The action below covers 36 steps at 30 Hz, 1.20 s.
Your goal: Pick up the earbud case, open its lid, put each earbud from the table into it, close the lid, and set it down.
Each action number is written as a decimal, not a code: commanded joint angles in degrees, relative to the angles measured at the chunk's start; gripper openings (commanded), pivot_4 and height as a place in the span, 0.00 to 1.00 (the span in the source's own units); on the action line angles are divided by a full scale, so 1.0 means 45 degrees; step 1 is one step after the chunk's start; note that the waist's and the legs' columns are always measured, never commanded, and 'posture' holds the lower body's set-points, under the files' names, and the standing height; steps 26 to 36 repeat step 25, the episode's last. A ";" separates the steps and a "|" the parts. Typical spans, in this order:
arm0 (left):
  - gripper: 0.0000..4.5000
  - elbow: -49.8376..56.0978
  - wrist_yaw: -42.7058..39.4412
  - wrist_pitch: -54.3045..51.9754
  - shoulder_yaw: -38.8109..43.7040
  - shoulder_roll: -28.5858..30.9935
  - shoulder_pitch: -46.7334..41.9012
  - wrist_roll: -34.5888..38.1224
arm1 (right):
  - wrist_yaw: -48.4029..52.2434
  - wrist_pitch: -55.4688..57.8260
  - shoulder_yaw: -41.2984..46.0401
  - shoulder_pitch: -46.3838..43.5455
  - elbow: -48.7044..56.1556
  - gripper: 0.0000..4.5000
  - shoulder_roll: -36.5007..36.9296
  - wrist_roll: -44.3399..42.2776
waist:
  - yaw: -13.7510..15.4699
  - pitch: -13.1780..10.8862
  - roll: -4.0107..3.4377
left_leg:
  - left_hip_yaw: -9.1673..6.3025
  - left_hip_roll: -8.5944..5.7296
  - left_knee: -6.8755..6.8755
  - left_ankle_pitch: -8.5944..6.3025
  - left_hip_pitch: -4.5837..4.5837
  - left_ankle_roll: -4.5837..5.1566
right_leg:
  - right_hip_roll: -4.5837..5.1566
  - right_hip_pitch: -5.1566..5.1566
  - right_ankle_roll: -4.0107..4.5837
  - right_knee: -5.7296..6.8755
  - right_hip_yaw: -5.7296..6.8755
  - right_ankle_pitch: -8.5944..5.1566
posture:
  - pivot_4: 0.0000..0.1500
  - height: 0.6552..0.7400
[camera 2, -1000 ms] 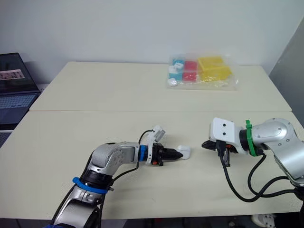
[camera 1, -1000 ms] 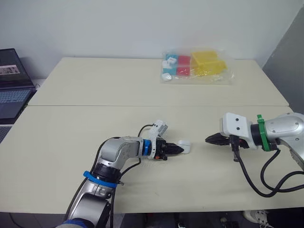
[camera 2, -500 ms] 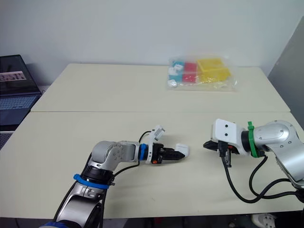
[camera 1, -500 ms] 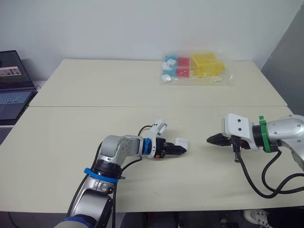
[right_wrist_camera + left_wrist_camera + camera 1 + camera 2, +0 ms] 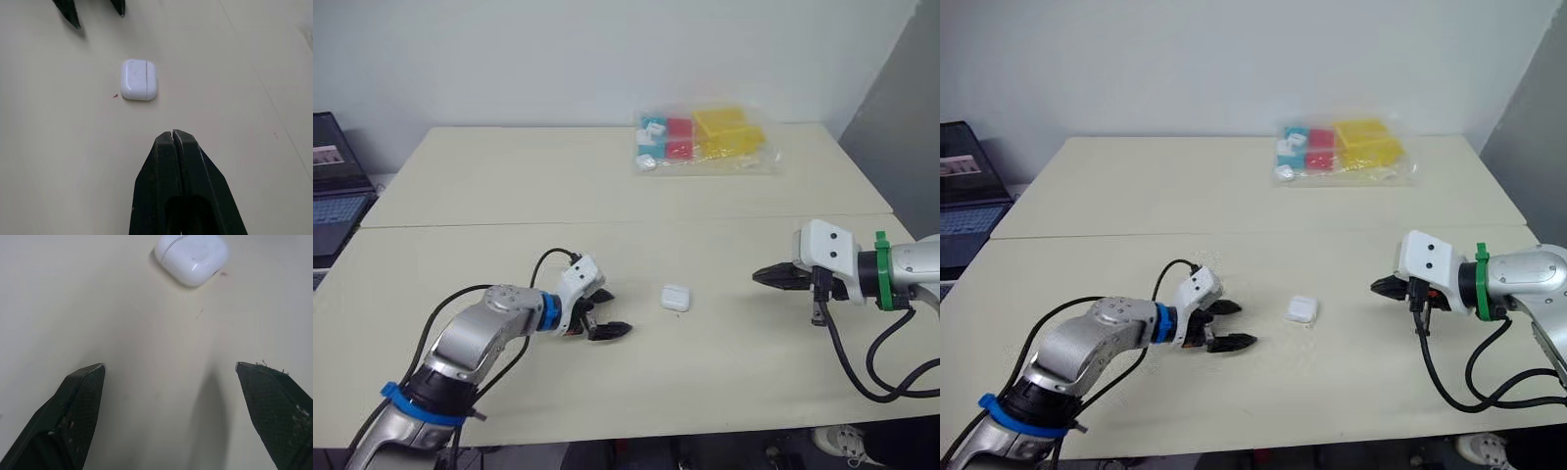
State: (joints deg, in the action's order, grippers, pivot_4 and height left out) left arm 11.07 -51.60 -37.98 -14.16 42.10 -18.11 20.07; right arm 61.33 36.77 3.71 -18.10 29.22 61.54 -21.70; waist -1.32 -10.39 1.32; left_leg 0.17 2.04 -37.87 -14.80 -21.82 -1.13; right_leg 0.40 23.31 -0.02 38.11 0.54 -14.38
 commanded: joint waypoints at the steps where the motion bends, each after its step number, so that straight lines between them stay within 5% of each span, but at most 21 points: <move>1: 1.00 0.0091 -0.0778 0.2071 0.1651 0.0375 0.0149 0.0275 | -0.0405 -0.0603 0.1053 0.0503 0.0208 0.04 -0.0216 -0.0037 | 0.0039 -0.0007 0.0011 | 0.0001 0.0013 0.0000 0.0000 -0.0016 0.0000 | 0.0011 0.0008 0.0014 -0.0008 0.0002 -0.0008 | 1.00 1.00; 15: 1.00 -0.0016 -0.2936 0.3863 0.3542 0.2666 0.0765 0.0191 | 0.1346 -0.1788 0.2997 0.3343 0.0779 0.99 0.0881 -0.0591 | 0.0277 -0.0019 0.0018 | 0.0089 0.0085 0.0001 -0.0013 -0.0088 -0.0017 | -0.0026 0.0058 -0.0022 -0.0047 0.0006 -0.0017 | 1.00 1.00; 36: 1.00 0.0865 -0.3172 0.4236 0.3335 0.2243 0.1256 0.0269 | 0.0964 -0.2179 0.2427 0.2908 0.0454 0.99 0.0588 -0.0713 | 0.0278 -0.0020 0.0020 | 0.0097 0.0111 0.0002 -0.0015 -0.0081 -0.0020 | -0.0029 0.0059 -0.0014 -0.0039 0.0006 -0.0019 | 1.00 1.00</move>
